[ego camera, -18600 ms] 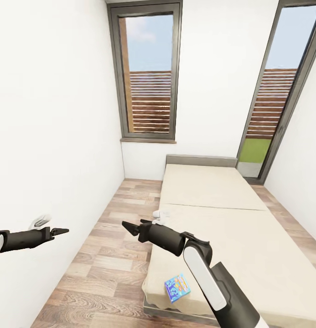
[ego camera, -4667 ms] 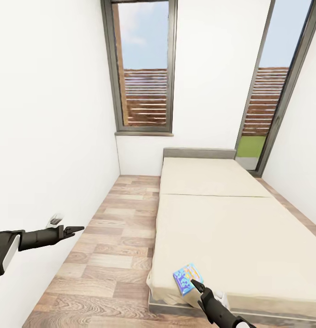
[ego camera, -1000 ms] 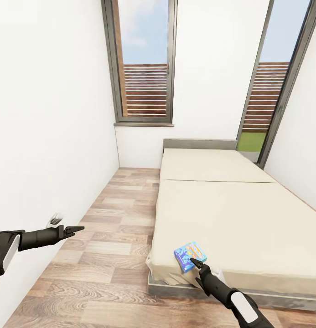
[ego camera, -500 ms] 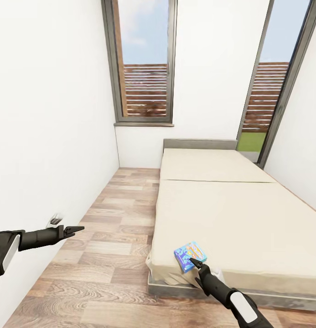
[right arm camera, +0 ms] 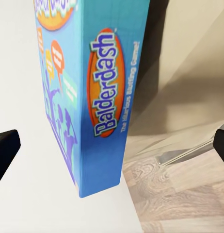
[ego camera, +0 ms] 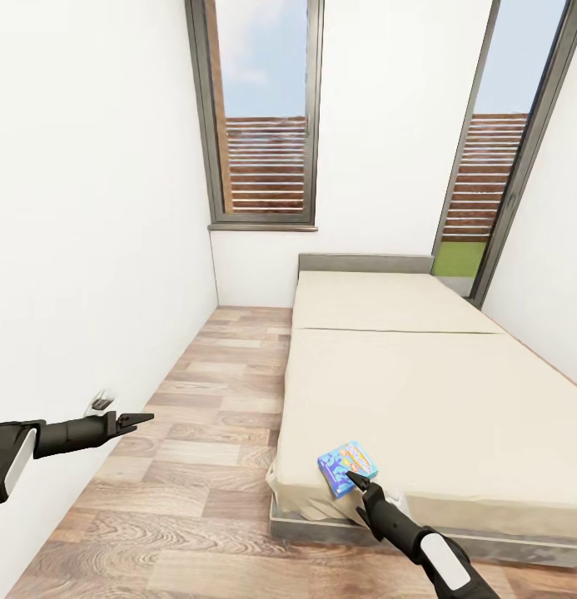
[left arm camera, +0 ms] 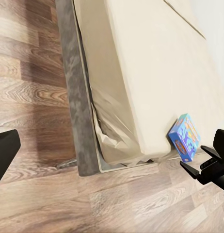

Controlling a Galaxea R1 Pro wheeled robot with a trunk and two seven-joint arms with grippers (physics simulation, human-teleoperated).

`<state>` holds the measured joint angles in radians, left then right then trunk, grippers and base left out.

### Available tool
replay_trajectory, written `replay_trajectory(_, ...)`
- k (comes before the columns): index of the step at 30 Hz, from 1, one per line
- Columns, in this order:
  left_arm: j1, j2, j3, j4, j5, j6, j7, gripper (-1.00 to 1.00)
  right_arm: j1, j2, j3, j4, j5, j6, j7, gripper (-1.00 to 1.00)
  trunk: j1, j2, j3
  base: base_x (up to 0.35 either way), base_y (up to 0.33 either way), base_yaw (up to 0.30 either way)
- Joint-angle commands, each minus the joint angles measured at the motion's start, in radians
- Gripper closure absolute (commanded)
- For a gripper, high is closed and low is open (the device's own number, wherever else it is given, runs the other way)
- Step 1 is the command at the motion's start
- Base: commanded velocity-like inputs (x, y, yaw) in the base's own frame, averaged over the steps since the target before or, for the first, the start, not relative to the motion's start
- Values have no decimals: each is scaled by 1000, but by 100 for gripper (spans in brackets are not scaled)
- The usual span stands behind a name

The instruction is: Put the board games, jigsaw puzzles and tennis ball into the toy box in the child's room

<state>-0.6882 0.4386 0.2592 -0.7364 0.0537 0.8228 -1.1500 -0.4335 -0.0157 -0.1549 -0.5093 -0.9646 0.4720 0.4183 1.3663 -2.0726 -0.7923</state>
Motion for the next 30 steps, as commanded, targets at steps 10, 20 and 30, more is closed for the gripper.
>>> replay_trajectory(10,-1,0,1,0,5,9,-1,-100,-1,1,-6,0,-4,11,1,-100,0,0,-1,0,0,0)
replay_trajectory(20,-1,0,2,0,5,9,-1,-100,-1,3,-6,1,-4,14,2,-100,0,0,-1,0,0,0)
replay_trajectory(30,-1,0,2,0,5,9,-1,-100,-1,3,-5,2,-5,16,5,-100,0,0,-1,0,0,0)
